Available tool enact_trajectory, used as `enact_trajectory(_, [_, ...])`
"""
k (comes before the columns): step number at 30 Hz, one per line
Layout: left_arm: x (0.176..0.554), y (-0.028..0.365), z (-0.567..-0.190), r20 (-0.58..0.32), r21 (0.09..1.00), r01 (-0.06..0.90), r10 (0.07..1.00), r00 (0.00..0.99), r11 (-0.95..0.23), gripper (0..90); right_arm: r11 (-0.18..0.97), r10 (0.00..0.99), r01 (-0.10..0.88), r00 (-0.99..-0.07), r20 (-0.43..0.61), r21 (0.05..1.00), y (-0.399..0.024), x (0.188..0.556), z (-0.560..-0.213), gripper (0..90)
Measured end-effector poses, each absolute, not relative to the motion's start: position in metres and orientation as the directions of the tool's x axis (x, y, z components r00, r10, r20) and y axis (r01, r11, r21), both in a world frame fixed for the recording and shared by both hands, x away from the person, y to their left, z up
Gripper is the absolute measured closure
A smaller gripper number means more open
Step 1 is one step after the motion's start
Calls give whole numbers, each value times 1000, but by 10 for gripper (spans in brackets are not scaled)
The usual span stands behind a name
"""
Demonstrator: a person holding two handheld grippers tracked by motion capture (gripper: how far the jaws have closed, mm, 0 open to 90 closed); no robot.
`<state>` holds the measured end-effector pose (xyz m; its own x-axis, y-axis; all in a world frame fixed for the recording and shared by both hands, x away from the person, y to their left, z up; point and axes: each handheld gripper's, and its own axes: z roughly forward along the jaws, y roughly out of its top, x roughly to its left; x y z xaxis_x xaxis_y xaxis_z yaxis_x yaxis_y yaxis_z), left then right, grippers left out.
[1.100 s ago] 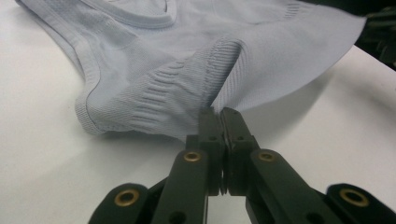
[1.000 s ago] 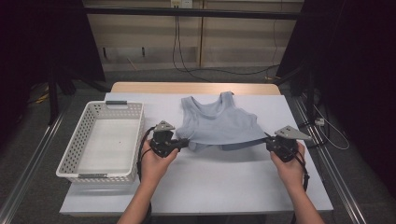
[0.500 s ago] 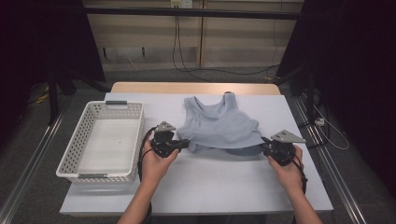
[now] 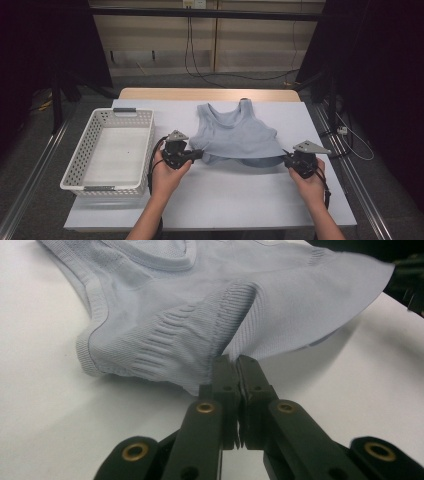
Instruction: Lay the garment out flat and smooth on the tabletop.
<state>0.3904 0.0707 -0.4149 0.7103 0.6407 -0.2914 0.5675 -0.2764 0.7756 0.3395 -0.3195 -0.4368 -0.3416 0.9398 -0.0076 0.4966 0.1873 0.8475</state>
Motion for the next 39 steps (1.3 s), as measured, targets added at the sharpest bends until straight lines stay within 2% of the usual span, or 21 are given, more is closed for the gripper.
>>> enact_trajectory(5, [391,70,-415,-277,772,564,644,713,-293,895,162,947,434,-321,-15,886,-323,334,-421,890])
enact_trajectory(11, [391,69,-418,-303,762,580,634,711,-287,869,155,943,459,-332,7,875,-323,334,-427,890])
enact_trajectory(15, [391,65,-421,-301,763,574,621,724,-298,779,155,943,464,-332,9,872,-324,334,-428,889])
enact_trajectory(21, [393,68,-420,-292,757,572,620,728,-315,534,152,944,477,-330,16,866,-325,334,-431,890])
enact_trajectory(22, [392,69,-420,-295,757,571,615,731,-316,542,153,944,477,-331,16,865,-325,334,-431,890])
enact_trajectory(33, [388,67,-427,-241,739,554,617,749,-384,393,163,942,483,-335,9,860,-322,334,-433,890])
enact_trajectory(39, [389,61,-432,-233,730,550,608,759,-406,425,172,942,479,-337,0,861,-322,333,-433,889])
